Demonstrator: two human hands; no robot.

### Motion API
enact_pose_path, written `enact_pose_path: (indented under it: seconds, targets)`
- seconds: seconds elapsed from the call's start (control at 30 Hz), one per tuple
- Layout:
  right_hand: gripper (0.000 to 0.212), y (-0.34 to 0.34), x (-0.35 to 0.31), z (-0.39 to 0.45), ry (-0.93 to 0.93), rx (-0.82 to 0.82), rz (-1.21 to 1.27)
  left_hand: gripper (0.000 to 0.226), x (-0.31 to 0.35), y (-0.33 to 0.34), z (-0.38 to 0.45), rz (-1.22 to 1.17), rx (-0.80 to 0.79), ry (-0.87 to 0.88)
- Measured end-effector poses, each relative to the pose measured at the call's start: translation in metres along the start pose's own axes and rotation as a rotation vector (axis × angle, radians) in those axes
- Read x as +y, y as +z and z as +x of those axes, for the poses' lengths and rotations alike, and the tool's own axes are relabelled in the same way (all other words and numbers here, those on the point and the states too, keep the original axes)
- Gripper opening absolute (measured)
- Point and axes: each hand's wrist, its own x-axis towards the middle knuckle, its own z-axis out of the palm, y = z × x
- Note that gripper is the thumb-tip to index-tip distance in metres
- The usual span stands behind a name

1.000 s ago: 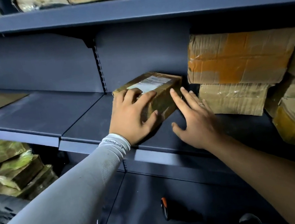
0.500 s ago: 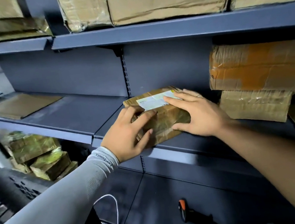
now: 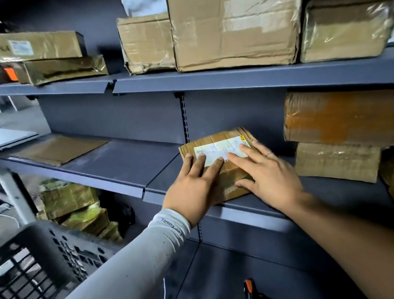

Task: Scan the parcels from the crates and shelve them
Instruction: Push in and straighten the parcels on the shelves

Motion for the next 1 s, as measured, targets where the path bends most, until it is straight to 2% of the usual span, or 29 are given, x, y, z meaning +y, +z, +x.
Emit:
enact_pose_path:
  seconds: [0.23,0.43,0.63,0.83,1.0]
  targets:
    - [0.074,-0.04,-0.011,-0.023,-0.041,0.065,-0.026,0.083,0.018,-0.039,-0.03,-0.019,0.057,0.018]
    - [0.073,-0.108,-0.027,-0.053,-0.011,0.01,-0.098,0.085,0.042,-0.085,-0.05,-0.085,0.098,0.076]
    - [0.073,-0.174,-0.037,-0.098,0.016,-0.027,-0.111,0.062,0.063,-0.127,-0.074,-0.121,0.142,0.2]
    - [0.071,-0.227,-0.04,-0.138,0.057,-0.012,-0.1,0.057,0.092,-0.167,-0.095,-0.141,0.203,0.301]
    - [0.07,-0.263,-0.034,-0.148,0.041,0.098,-0.086,0.054,0.108,-0.197,-0.099,-0.12,0.388,0.385]
